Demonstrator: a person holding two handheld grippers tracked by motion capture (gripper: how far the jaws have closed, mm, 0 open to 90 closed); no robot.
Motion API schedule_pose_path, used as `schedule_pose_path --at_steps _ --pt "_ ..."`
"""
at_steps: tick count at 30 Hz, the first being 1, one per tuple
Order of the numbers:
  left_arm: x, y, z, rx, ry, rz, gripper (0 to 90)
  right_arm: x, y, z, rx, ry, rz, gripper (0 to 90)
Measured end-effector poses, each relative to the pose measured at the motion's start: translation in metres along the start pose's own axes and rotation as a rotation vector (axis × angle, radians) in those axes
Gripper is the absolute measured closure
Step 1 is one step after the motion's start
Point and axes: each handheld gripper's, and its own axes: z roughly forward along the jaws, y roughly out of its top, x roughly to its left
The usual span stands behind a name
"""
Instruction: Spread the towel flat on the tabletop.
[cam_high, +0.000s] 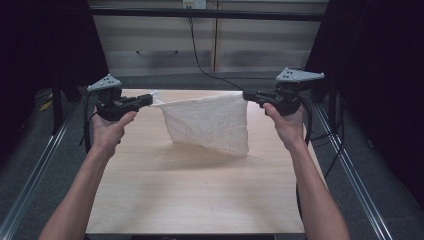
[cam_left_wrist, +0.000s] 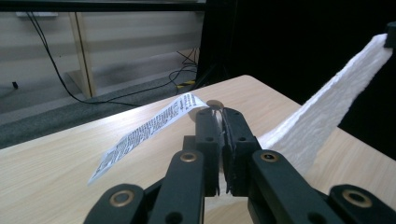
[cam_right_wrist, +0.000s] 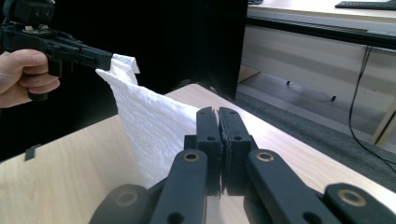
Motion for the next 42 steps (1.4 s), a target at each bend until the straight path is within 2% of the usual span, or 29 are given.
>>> schedule_pose_path --at_steps 5,7,8,9,11,13,18,19,20,21,22,23,24,25,27,28,30,31,32,33,34,37,39,40,41,42 --pt "0.006 0.014 0.015 0.02 0.052 0.007 86.2 -0.012 0.013 0.005 0.017 -0.027 0.006 88.5" --pt "0.006 0.018 0.019 0.022 0.058 0.014 86.2 -0.014 0.016 0.007 0.024 -0.04 0.006 88.4" --pt "0.006 0.023 0.026 0.017 0.066 0.001 86.2 -0.018 0.019 0.009 0.016 -0.051 0.021 88.5" --pt "0.005 0.025 0.028 0.019 0.07 0.011 86.2 -0.019 0.02 0.009 0.018 -0.063 0.017 88.5" --pt "0.002 0.024 0.028 0.003 0.054 0.008 86.2 -0.022 0.017 0.008 0.014 -0.068 0.029 88.4" --pt "-0.002 0.019 0.027 0.015 0.05 0.036 86.2 -0.024 0.011 0.006 0.016 -0.07 0.034 88.5" --pt "-0.005 -0.001 0.026 0.029 0.025 0.023 86.2 -0.025 -0.009 0.003 0.038 -0.058 0.048 88.5" --pt "-0.009 -0.013 0.027 0.056 0.026 0.03 86.2 -0.022 -0.022 0.002 0.056 -0.05 0.05 88.5" --pt "-0.009 -0.013 0.027 0.056 0.026 0.03 86.2 -0.02 -0.03 0.001 0.058 -0.045 0.057 88.5" --pt "-0.014 -0.027 0.028 0.08 0.019 0.021 86.2 -0.017 -0.039 -0.001 0.049 -0.037 0.07 88.4" --pt "-0.017 -0.034 0.028 0.086 0.009 0.032 86.2 -0.014 -0.049 -0.002 0.043 -0.022 0.085 88.5" --pt "-0.017 -0.034 0.028 0.086 0.009 0.032 86.2 -0.011 -0.058 -0.002 0.058 -0.021 0.084 88.5" --pt "-0.022 -0.045 0.024 0.097 0.003 0.03 86.2 -0.008 -0.065 -0.003 0.067 -0.023 0.082 88.5" --pt "-0.022 -0.045 0.024 0.097 0.003 0.03 86.2 -0.008 -0.065 -0.003 0.067 -0.023 0.082 88.5" --pt "-0.026 -0.054 0.016 0.085 -0.015 0.032 86.2 -0.004 -0.079 -0.007 0.071 -0.011 0.093 88.4" --pt "-0.029 -0.064 0.01 0.079 -0.037 0.019 86.2 0.0 -0.09 -0.012 0.077 -0.002 0.1 88.4" --pt "-0.032 -0.07 0.008 0.088 -0.035 0.022 86.1 0.004 -0.1 -0.015 0.085 0.002 0.108 88.4" --pt "-0.04 -0.084 0.006 0.111 -0.06 0.053 86.1 0.005 -0.105 -0.016 0.085 0.007 0.113 88.4" --pt "-0.04 -0.084 0.006 0.111 -0.06 0.053 86.1 0.005 -0.105 -0.016 0.085 0.007 0.113 88.4" --pt "-0.045 -0.091 0.005 0.124 -0.055 0.074 86.1 0.008 -0.11 -0.018 0.086 0.013 0.118 88.5" --pt "-0.049 -0.103 0.003 0.129 -0.076 0.066 86.1 0.013 -0.12 -0.019 0.103 0.02 0.118 88.4" --pt "-0.052 -0.117 0.0 0.152 -0.075 0.071 86.1 0.021 -0.135 -0.022 0.126 0.028 0.121 88.4" --pt "-0.052 -0.126 -0.001 0.164 -0.078 0.055 86.0 0.025 -0.144 -0.026 0.125 0.033 0.128 88.3" --pt "-0.052 -0.13 -0.001 0.177 -0.076 0.064 85.9 0.027 -0.149 -0.028 0.126 0.037 0.134 88.3" --pt "-0.052 -0.13 -0.001 0.177 -0.076 0.064 85.7 0.027 -0.149 -0.028 0.126 0.037 0.134 88.3" --pt "-0.053 -0.14 0.003 0.199 -0.07 0.058 85.7 0.03 -0.16 -0.029 0.139 0.053 0.151 87.4"
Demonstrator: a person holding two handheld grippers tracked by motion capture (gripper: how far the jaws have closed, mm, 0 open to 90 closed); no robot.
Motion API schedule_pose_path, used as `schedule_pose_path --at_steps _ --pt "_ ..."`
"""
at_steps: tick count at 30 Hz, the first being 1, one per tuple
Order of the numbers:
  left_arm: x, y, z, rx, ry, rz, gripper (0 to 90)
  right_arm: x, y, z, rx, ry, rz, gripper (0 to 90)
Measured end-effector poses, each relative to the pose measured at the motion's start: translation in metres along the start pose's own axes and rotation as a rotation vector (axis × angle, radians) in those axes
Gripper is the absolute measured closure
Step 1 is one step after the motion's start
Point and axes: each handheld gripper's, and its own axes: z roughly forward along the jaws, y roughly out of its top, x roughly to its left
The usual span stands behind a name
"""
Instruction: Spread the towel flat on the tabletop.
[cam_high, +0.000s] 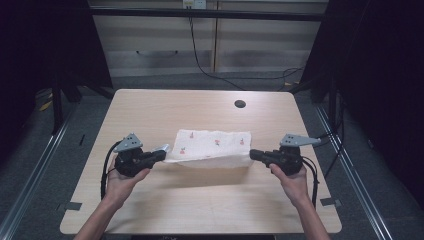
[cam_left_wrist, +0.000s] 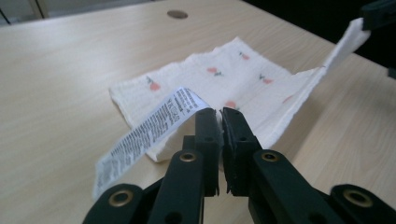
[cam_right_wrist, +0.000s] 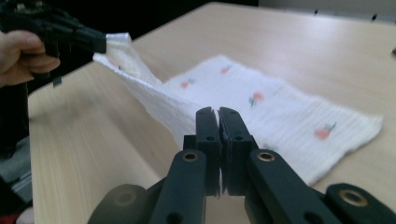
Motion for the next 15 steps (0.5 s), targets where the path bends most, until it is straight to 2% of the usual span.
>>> schedule_pose_path --at_steps 1,2,3,4,5,6,7,8,9,11,12,13,14,15 --pt "-0.001 -0.005 0.003 0.012 -0.001 0.006 85.7 0.002 -0.006 0.001 0.021 -0.009 -0.006 87.3" --pt "-0.003 -0.011 0.007 0.038 -0.004 0.002 85.7 0.003 -0.011 0.002 0.036 -0.006 -0.002 87.3" --pt "-0.005 -0.016 0.01 0.072 -0.009 0.015 85.8 0.005 -0.017 0.002 0.04 0.001 0.006 87.4" --pt "-0.005 -0.016 0.01 0.072 -0.009 0.015 85.7 0.005 -0.017 0.002 0.04 0.001 0.006 87.4" --pt "-0.01 -0.024 0.01 0.09 -0.012 0.024 85.6 0.009 -0.026 0.003 0.064 0.024 0.013 87.3" --pt "-0.01 -0.024 0.01 0.09 -0.012 0.024 85.4 0.012 -0.03 0.004 0.096 0.012 -0.008 87.1" --pt "-0.015 -0.031 0.007 0.067 -0.005 0.05 85.0 0.014 -0.033 0.004 0.116 0.008 -0.019 86.9" --pt "-0.015 -0.031 0.007 0.067 -0.005 0.05 84.8 0.014 -0.033 0.004 0.116 0.008 -0.019 86.9" --pt "-0.017 -0.035 0.009 0.088 -0.018 0.018 84.5 0.015 -0.038 0.002 0.138 0.011 -0.027 85.8" --pt "-0.018 -0.036 0.009 0.087 -0.013 0.021 84.4 0.014 -0.043 0.0 0.146 0.018 -0.014 85.5" --pt "-0.021 -0.039 0.01 0.107 -0.018 0.017 83.1 0.015 -0.046 0.0 0.146 0.016 -0.016 84.6" --pt "-0.021 -0.039 0.01 0.107 -0.018 0.017 79.9 0.016 -0.047 -0.001 0.146 0.022 -0.011 82.5" --pt "-0.023 -0.042 0.006 0.097 -0.013 0.051 75.7 0.017 -0.049 -0.002 0.151 0.021 -0.01 79.4" --pt "-0.023 -0.042 0.006 0.097 -0.013 0.051 73.8 0.019 -0.049 -0.002 0.154 0.019 -0.005 75.3"
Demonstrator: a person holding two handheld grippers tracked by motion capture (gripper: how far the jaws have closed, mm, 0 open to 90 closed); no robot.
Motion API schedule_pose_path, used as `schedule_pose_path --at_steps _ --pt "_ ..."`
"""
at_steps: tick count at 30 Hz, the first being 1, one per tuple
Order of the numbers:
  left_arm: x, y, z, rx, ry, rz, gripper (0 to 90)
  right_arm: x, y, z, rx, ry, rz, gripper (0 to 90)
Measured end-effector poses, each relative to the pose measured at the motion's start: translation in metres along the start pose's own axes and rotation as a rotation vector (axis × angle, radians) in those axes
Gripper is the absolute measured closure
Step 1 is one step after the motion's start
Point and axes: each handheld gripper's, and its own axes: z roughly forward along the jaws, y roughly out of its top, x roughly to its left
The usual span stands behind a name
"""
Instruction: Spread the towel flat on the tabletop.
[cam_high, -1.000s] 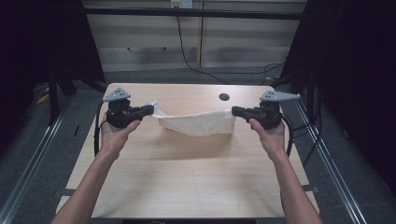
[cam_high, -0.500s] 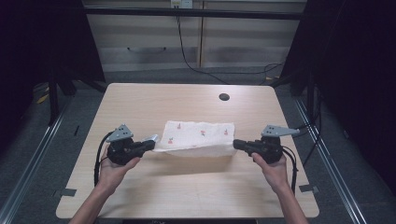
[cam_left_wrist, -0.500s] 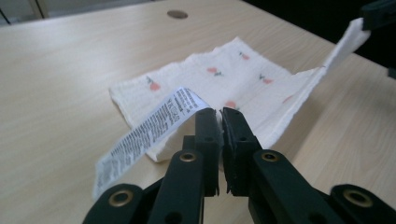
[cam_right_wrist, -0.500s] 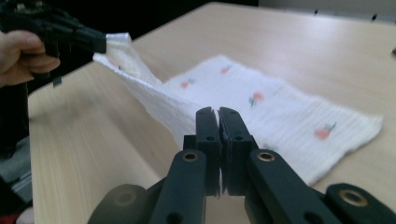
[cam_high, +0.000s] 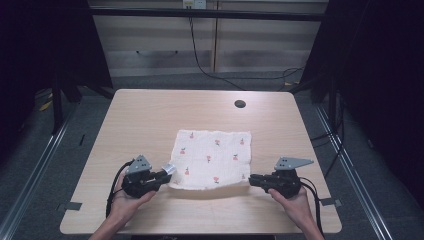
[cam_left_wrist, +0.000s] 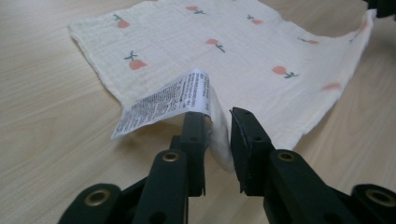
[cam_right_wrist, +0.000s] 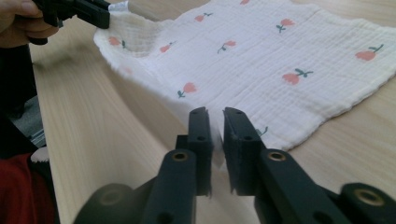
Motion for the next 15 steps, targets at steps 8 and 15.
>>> schedule_pose_path --at_steps 8,15 --pt "0.014 -0.003 -0.022 -0.051 0.043 -0.05 55.2 -0.004 0.005 0.001 -0.006 -0.014 0.025 64.5" --pt "0.035 0.018 -0.007 -0.035 0.069 -0.063 58.0 -0.011 0.018 0.019 0.02 -0.02 0.012 62.8"
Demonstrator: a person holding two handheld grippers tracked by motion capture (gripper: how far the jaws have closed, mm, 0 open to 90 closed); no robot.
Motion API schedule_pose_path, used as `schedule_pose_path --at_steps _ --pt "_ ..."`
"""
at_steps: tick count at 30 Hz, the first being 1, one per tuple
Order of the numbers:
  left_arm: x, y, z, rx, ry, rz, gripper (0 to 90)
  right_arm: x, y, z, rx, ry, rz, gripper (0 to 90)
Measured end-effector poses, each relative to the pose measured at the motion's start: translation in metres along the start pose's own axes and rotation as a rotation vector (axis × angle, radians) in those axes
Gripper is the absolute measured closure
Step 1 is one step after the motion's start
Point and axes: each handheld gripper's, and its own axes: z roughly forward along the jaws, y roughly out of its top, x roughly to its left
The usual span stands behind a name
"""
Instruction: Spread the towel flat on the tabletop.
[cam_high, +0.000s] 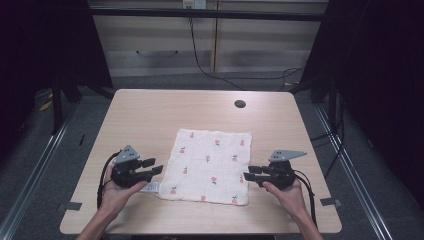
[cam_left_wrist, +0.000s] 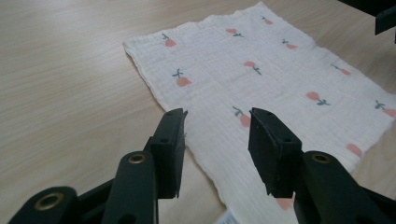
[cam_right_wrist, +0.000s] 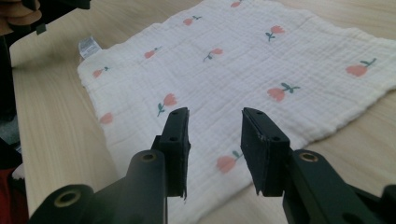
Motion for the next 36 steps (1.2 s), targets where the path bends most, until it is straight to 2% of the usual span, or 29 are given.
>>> schedule_pose_path --at_steps 4,5,7,9,10,11,12,13,17,19,28,32,33,36 --pt "0.008 0.011 0.027 0.041 -0.033 0.008 64.9 -0.005 0.011 0.018 0.023 0.003 -0.014 65.1" --pt "0.008 0.012 0.034 0.058 -0.049 0.023 65.5 -0.007 0.012 0.023 0.026 0.003 -0.014 65.8" --pt "0.01 0.011 0.047 0.061 -0.062 0.019 68.0 -0.012 0.015 0.034 0.038 0.008 -0.013 67.0" --pt "0.012 0.009 0.053 0.074 -0.078 0.016 69.1 -0.014 0.016 0.039 0.04 0.006 -0.007 67.8" --pt "0.013 0.007 0.058 0.085 -0.066 0.024 71.4 -0.018 0.017 0.049 0.052 0.002 0.005 67.9" --pt "0.012 0.005 0.064 0.116 -0.063 0.035 71.4 -0.018 0.017 0.049 0.052 0.002 0.005 67.9" --pt "0.01 0.001 0.071 0.14 -0.051 0.06 72.1 -0.022 0.017 0.056 0.067 -0.009 0.014 68.6" --pt "0.009 0.0 0.074 0.146 -0.051 0.057 72.3 -0.024 0.016 0.059 0.068 -0.015 0.013 68.6" --pt "0.008 -0.002 0.075 0.169 -0.028 0.082 72.4 -0.029 0.01 0.067 0.101 -0.025 0.017 68.5" --pt "0.006 -0.004 0.074 0.174 -0.038 0.067 71.4 -0.029 0.007 0.07 0.125 -0.029 0.016 67.9" --pt "-0.004 -0.014 0.061 0.179 -0.055 0.087 71.6 -0.025 0.005 0.07 0.127 -0.024 0.041 65.4" --pt "-0.008 -0.02 0.053 0.18 -0.073 0.073 71.2 -0.021 0.005 0.07 0.145 -0.009 0.024 65.2" --pt "-0.011 -0.025 0.047 0.183 -0.076 0.095 71.3 -0.018 0.004 0.07 0.152 -0.001 0.016 65.1" --pt "-0.014 -0.031 0.04 0.176 -0.081 0.096 71.3 -0.014 0.003 0.069 0.16 0.004 0.006 65.2"
